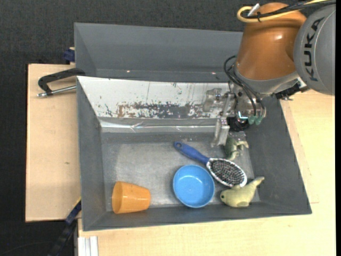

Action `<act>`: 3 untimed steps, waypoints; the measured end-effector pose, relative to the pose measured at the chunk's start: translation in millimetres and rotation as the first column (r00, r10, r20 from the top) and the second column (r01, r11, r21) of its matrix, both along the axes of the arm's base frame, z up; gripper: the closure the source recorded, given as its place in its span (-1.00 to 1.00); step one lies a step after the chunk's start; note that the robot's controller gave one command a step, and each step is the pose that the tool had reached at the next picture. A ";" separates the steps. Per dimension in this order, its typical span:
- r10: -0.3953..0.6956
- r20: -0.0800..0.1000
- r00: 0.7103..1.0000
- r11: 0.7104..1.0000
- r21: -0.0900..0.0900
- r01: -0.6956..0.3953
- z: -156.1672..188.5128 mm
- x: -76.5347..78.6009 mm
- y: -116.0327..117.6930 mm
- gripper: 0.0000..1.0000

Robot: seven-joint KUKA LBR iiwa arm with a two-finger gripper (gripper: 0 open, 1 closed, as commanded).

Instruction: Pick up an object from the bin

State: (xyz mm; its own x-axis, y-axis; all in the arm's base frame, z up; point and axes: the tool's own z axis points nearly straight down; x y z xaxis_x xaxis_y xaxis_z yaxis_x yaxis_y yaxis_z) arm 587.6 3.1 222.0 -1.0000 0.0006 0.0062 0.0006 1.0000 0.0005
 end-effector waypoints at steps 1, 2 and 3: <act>0.013 -0.003 1.000 1.000 -0.001 -0.013 -87.5 -33.6 -74.2 -1.00; 0.095 -0.002 0.995 0.995 0.003 -0.095 -150.3 -50.4 -38.5 -1.00; 0.092 0.004 0.996 0.996 0.001 -0.092 -148.6 -49.3 -40.1 1.00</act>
Offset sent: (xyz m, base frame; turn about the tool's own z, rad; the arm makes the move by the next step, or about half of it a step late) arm -0.0314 -0.0702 -0.0837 -0.0202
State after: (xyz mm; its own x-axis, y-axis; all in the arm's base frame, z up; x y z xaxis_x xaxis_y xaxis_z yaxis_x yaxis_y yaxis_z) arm 538.2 -37.0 73.4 -0.9958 -0.0918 0.0023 -0.0918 0.9958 0.0017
